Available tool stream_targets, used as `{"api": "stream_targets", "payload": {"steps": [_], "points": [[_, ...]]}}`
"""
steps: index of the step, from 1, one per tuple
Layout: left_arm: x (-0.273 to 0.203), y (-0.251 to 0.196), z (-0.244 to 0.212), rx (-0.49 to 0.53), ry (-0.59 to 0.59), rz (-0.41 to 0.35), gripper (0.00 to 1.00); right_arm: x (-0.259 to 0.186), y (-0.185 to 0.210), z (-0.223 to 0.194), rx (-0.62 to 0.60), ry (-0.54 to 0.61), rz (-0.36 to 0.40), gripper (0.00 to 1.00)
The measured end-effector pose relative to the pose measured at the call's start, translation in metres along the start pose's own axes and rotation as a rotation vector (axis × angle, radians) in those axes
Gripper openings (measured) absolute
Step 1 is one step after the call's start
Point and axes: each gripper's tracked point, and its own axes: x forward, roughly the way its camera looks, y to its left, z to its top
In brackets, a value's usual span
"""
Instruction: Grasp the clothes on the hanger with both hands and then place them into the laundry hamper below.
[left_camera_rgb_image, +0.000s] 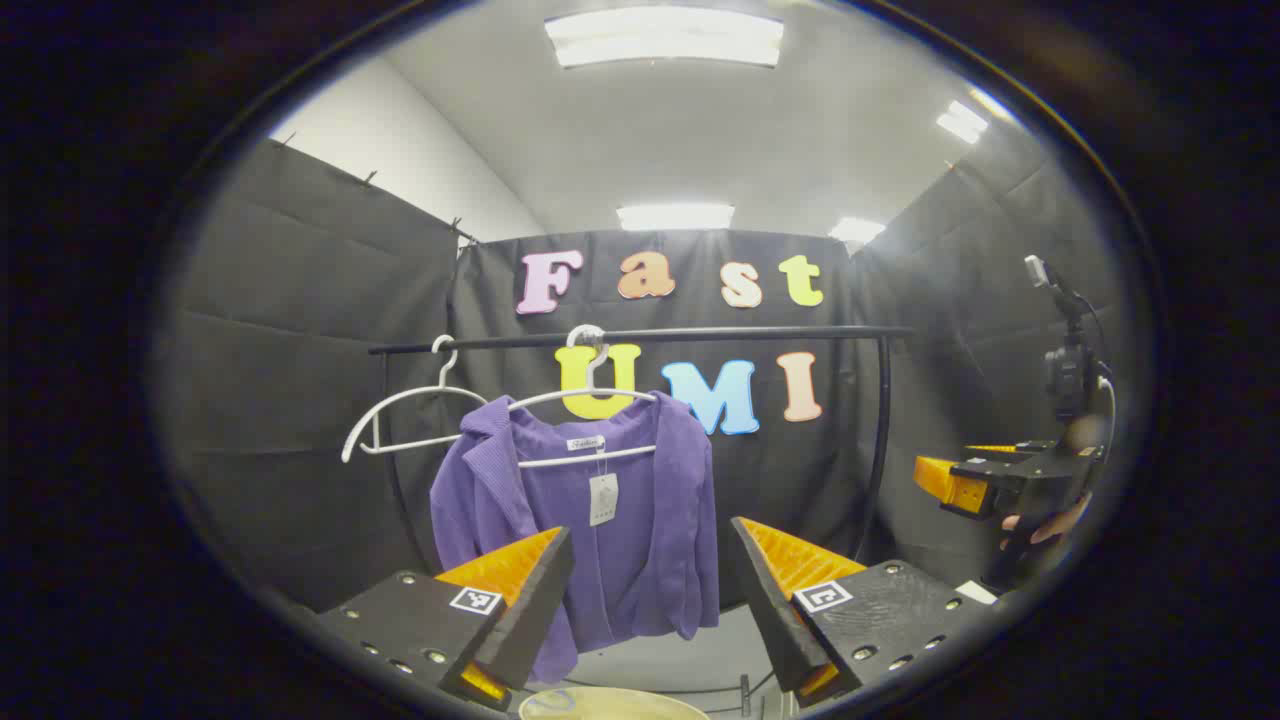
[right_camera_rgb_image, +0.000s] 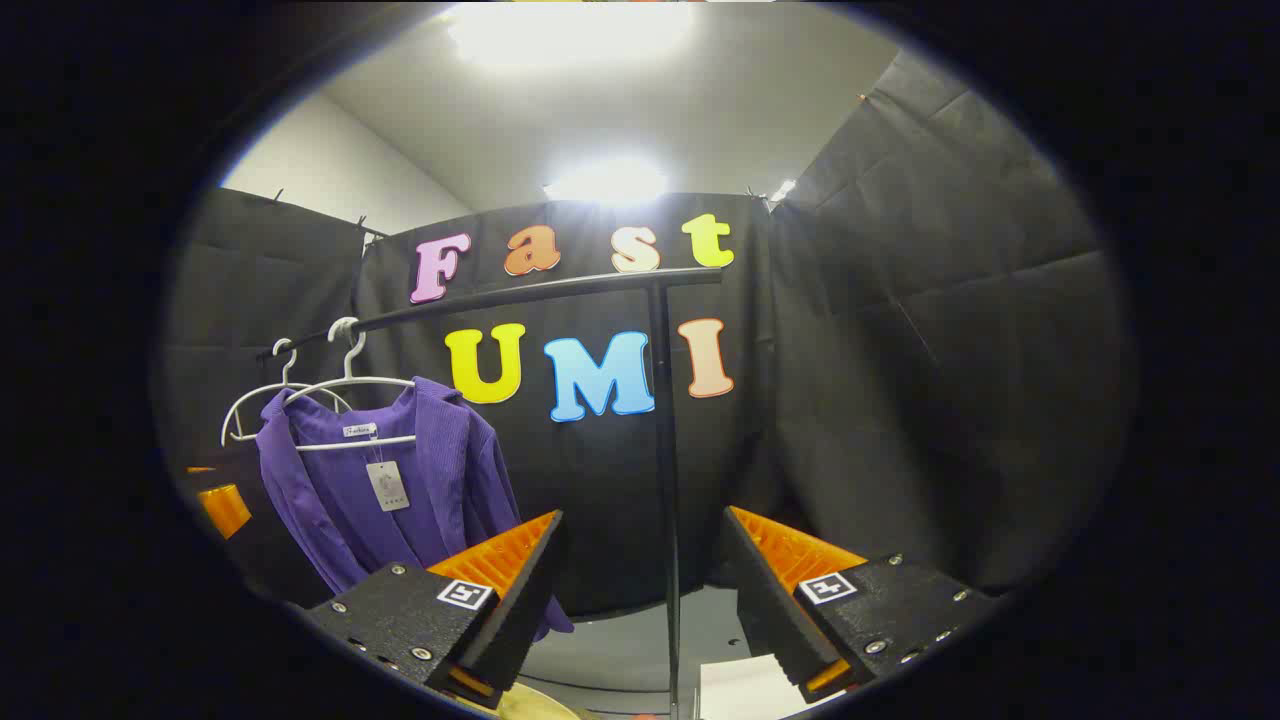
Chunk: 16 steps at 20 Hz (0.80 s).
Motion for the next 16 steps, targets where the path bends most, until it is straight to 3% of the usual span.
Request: {"api": "stream_targets", "payload": {"steps": [5, 6, 12, 13, 15, 16], "points": [[-0.008, -0.005, -0.016, -0.114, 0.046, 0.019, 0.96, 0.004, 0.002, -0.008, -0.016, 0.02, 0.014, 0.95], [-0.01, -0.001, -0.017, -0.12, 0.047, 0.034, 0.9, 0.003, 0.002, -0.01, -0.008, 0.026, 0.013, 0.95], [-0.006, 0.015, -0.013, -0.129, 0.023, 0.091, 0.9, 0.003, 0.0, -0.009, -0.009, 0.036, 0.021, 0.95], [-0.005, 0.015, -0.012, -0.134, 0.017, 0.092, 0.96, 0.003, 0.001, -0.008, -0.013, 0.033, 0.023, 0.95], [-0.005, 0.017, -0.012, -0.146, 0.009, 0.099, 0.96, 0.002, 0.003, -0.011, -0.018, 0.038, 0.026, 0.95], [-0.005, 0.019, -0.013, -0.157, 0.008, 0.104, 0.9, 0.002, 0.002, -0.013, -0.018, 0.043, 0.026, 0.95]]}}
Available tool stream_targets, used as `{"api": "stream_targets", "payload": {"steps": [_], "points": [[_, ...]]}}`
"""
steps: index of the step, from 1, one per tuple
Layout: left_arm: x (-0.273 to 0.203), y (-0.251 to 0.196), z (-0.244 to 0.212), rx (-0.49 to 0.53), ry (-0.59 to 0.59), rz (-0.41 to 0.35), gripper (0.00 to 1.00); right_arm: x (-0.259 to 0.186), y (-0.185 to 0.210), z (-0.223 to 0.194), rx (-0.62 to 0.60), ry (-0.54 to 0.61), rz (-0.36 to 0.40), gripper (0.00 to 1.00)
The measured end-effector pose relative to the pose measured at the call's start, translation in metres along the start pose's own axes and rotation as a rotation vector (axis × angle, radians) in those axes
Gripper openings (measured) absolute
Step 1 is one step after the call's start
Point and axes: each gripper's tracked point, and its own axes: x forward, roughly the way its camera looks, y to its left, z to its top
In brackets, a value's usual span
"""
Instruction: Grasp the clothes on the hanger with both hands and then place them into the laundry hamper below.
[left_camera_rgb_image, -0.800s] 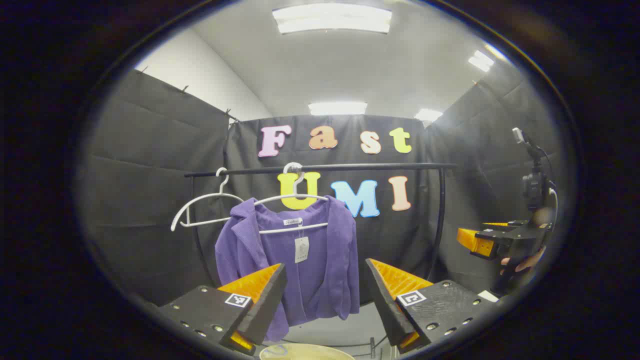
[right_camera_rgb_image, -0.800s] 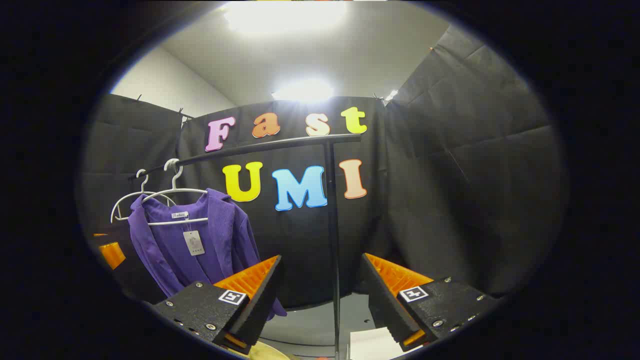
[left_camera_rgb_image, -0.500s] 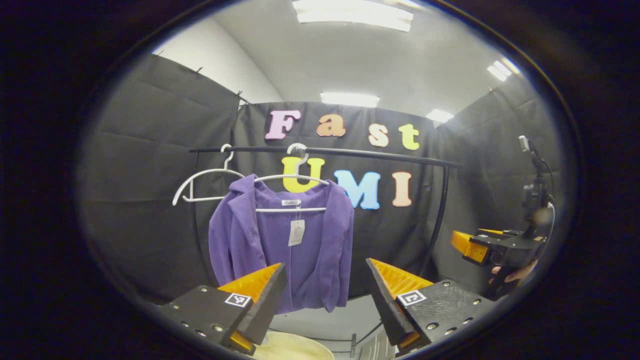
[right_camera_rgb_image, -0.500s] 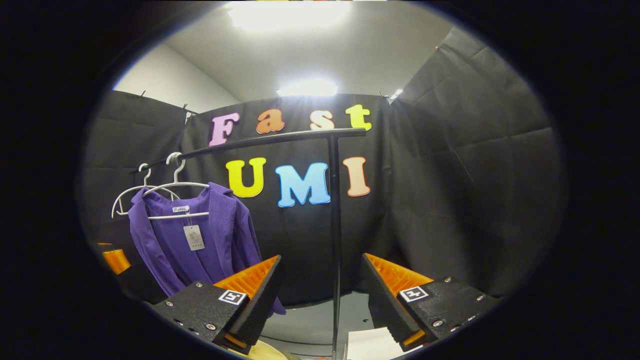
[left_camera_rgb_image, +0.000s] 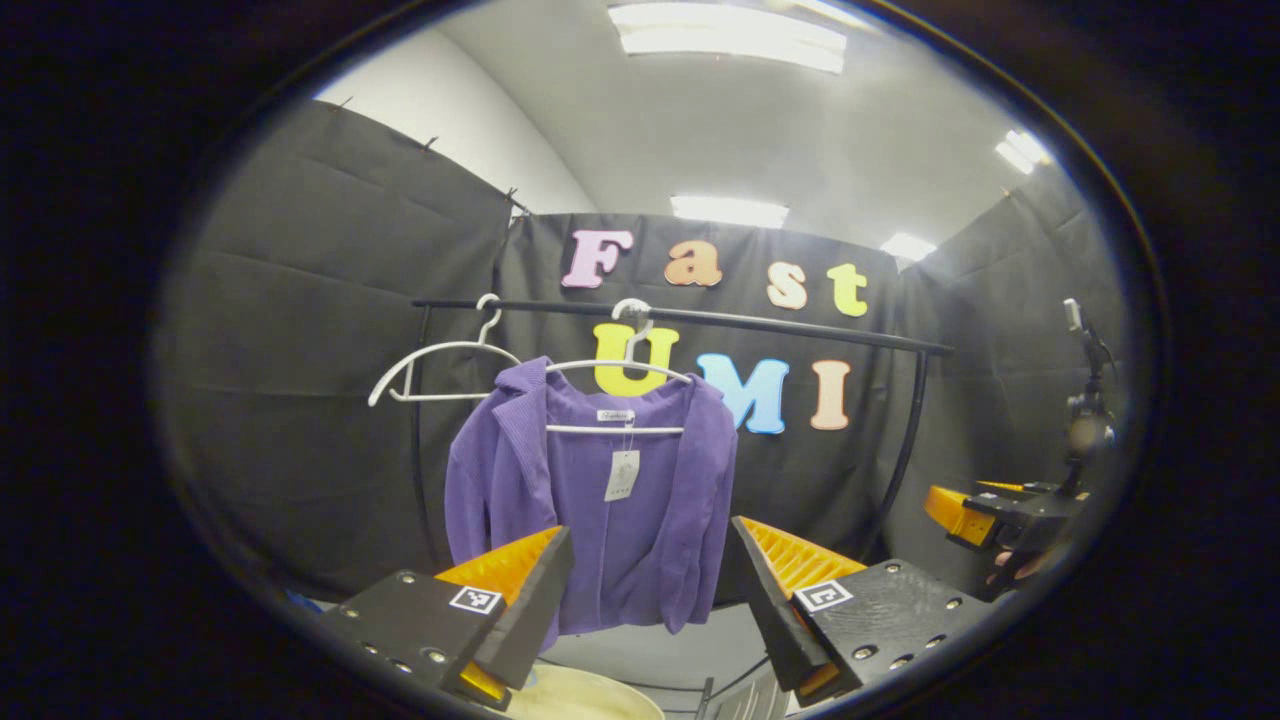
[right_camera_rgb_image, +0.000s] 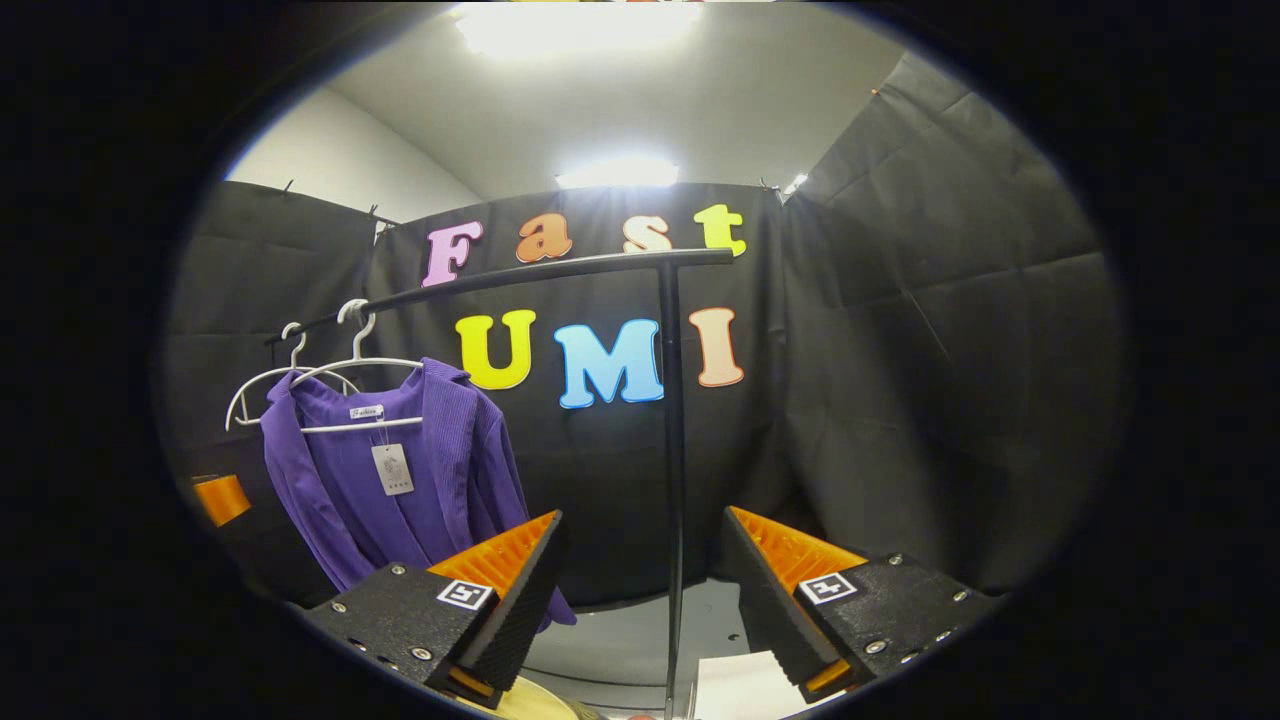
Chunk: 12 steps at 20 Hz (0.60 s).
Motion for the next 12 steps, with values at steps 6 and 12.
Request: {"api": "stream_targets", "payload": {"steps": [6, 12], "points": [[0.0, 0.015, -0.007, -0.065, 0.02, 0.035, 0.9, 0.0, -0.003, -0.007, -0.006, 0.044, -0.002, 0.96], [0.008, 0.044, -0.013, -0.127, 0.041, 0.098, 0.9, -0.01, 0.019, -0.02, 0.0, 0.075, 0.045, 0.95]]}}
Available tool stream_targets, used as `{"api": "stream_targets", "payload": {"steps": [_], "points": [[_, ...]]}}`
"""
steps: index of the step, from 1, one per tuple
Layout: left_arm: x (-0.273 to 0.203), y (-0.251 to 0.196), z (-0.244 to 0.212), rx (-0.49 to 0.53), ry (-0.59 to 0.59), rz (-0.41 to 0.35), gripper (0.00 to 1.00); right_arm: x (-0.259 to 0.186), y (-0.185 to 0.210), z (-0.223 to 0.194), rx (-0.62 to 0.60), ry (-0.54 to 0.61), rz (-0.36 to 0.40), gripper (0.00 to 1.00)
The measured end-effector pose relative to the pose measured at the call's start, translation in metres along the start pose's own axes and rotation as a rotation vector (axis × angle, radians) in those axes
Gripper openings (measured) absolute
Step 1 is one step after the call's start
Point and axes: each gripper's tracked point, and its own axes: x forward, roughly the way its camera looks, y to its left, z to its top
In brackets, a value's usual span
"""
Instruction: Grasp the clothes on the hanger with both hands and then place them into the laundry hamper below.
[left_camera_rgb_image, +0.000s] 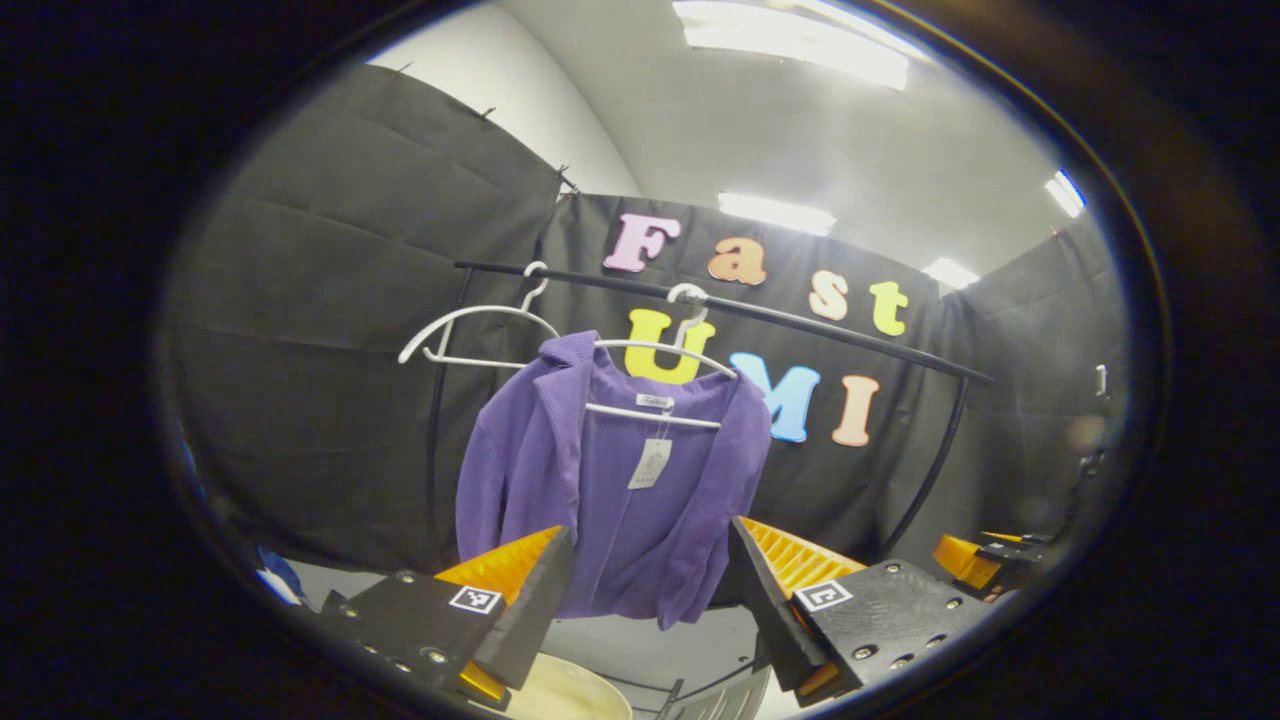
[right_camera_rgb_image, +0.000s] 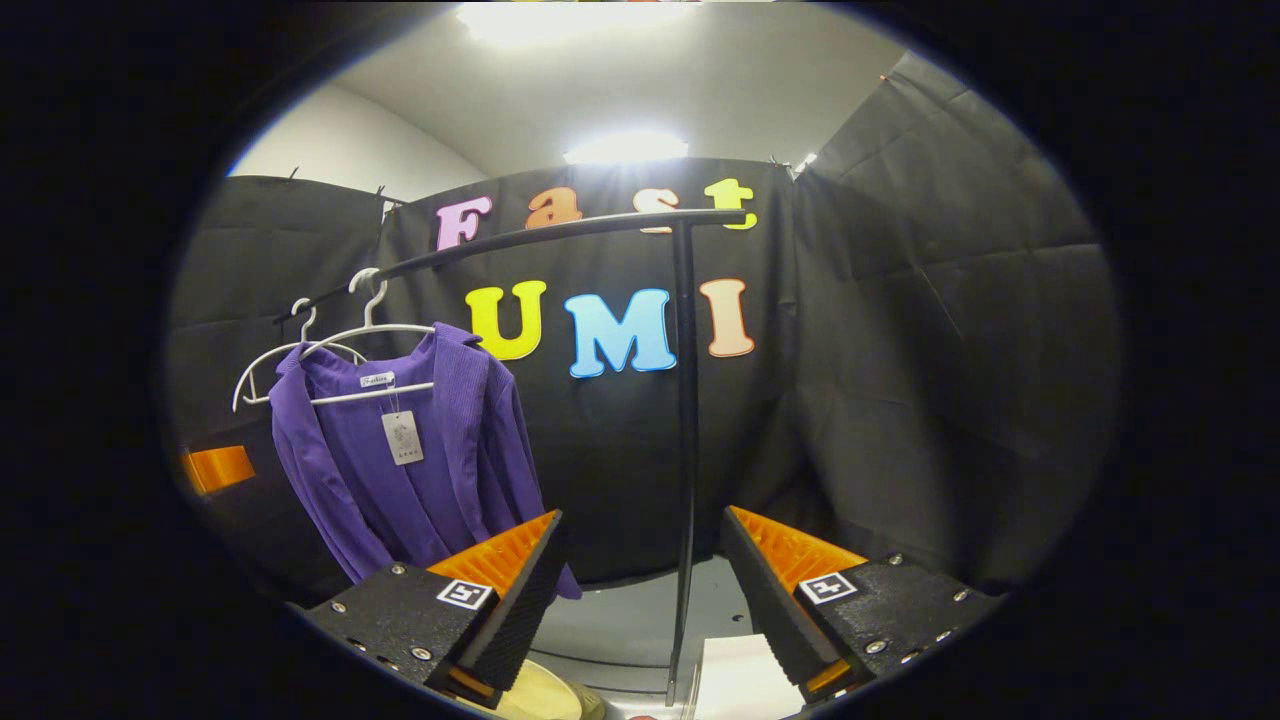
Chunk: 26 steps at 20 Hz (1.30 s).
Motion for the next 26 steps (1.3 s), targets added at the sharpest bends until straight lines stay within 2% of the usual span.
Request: {"api": "stream_targets", "payload": {"steps": [3, 6, 9, 11, 12, 13, 15, 16, 17, 18, 20, 21, 22, 23, 24, 26], "points": [[0.003, 0.03, -0.002, 0.002, 0.022, 0.068, 0.93, 0.013, 0.047, 0.004, 0.025, -0.009, 0.09, 0.95], [0.01, 0.057, 0.003, -0.004, 0.011, 0.088, 0.9, 0.027, 0.099, 0.02, 0.074, -0.025, 0.187, 0.95], [0.022, 0.083, 0.007, 0.023, 0.004, 0.115, 0.9, 0.034, 0.141, 0.027, 0.071, -0.011, 0.246, 0.95], [0.03, 0.09, 0.014, 0.054, -0.005, 0.1, 0.9, 0.037, 0.151, 0.04, 0.013, -0.042, 0.246, 0.91], [0.036, 0.094, 0.019, 0.059, -0.015, 0.103, 0.9, 0.043, 0.156, 0.044, -0.01, -0.052, 0.249, 0.95], [0.044, 0.096, 0.021, 0.05, -0.019, 0.098, 0.9, 0.047, 0.161, 0.044, -0.017, -0.056, 0.252, 0.95], [0.063, 0.093, 0.022, 0.02, -0.014, 0.077, 0.9, 0.062, 0.176, 0.043, 0.003, -0.048, 0.273, 0.95], [0.072, 0.091, 0.023, 0.011, -0.012, 0.068, 0.96, 0.072, 0.181, 0.041, 0.015, -0.035, 0.278, 0.95], [0.082, 0.089, 0.023, 0.01, -0.006, 0.063, 0.9, 0.081, 0.185, 0.039, 0.028, -0.024, 0.281, 0.95], [0.093, 0.087, 0.022, 0.014, 0.002, 0.062, 0.9, 0.092, 0.188, 0.04, 0.039, -0.019, 0.282, 0.95], [0.113, 0.082, 0.02, 0.036, 0.013, 0.067, 0.9, 0.115, 0.195, 0.044, 0.039, -0.021, 0.28, 0.95], [0.123, 0.081, 0.019, 0.048, 0.022, 0.078, 0.96, 0.125, 0.198, 0.044, 0.035, -0.022, 0.279, 0.95], [0.132, 0.079, 0.017, 0.055, 0.034, 0.091, 0.9, 0.138, 0.201, 0.043, 0.033, -0.015, 0.281, 0.95], [0.145, 0.074, 0.015, 0.056, 0.044, 0.097, 0.9, 0.149, 0.205, 0.04, 0.039, -0.002, 0.281, 0.91], [0.157, 0.069, 0.016, 0.057, 0.042, 0.101, 0.9, 0.16, 0.207, 0.038, 0.051, 0.008, 0.282, 0.95], [0.177, 0.065, 0.017, 0.07, 0.042, 0.118, 0.9, 0.179, 0.212, 0.036, 0.067, 0.019, 0.279, 0.95]]}}
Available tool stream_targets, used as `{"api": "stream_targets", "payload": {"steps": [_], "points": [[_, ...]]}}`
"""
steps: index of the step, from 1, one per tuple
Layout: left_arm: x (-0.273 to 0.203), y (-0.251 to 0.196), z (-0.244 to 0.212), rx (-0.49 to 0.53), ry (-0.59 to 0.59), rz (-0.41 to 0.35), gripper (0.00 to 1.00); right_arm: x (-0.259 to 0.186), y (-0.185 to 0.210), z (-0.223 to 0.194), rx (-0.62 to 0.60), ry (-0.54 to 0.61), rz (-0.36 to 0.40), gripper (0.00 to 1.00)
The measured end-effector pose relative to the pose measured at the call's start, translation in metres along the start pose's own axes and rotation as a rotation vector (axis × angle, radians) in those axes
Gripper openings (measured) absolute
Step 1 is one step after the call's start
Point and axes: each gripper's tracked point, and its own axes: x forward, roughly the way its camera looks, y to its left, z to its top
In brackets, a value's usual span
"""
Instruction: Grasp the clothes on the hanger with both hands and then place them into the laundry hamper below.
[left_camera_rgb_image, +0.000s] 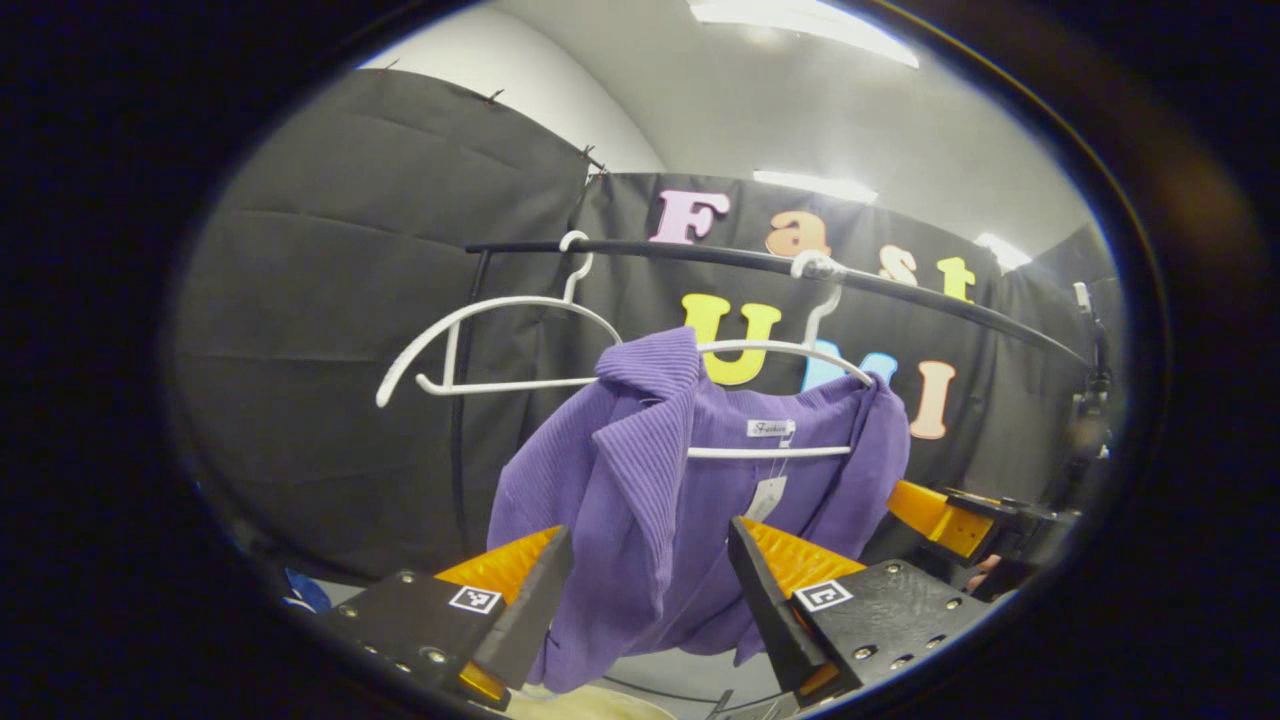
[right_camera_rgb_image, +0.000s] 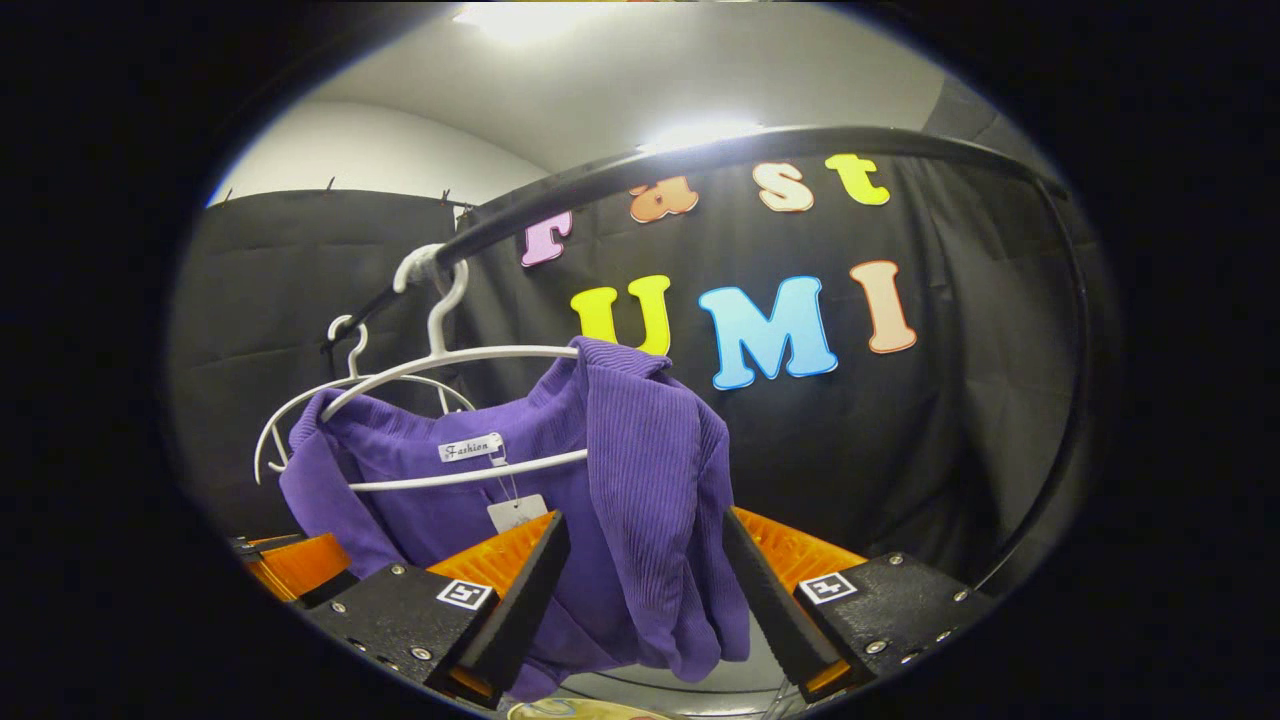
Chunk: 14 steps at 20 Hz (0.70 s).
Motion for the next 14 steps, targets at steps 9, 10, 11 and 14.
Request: {"api": "stream_targets", "payload": {"steps": [9, 10, 11, 14], "points": [[0.068, 0.007, 0.006, 0.063, -0.011, 0.112, 0.9, 0.068, -0.005, -0.015, 0.0, 0.005, 0.009, 0.95], [0.07, 0.007, 0.007, 0.071, -0.015, 0.112, 0.9, 0.073, -0.005, -0.015, 0.002, 0.0, 0.013, 0.95], [0.07, 0.01, 0.009, 0.081, -0.02, 0.119, 0.95, 0.079, -0.005, -0.015, 0.002, -0.005, 0.016, 0.93], [0.071, 0.02, 0.011, 0.092, -0.033, 0.151, 0.62, 0.087, 0.002, -0.014, -0.004, -0.013, 0.035, 0.85]]}}
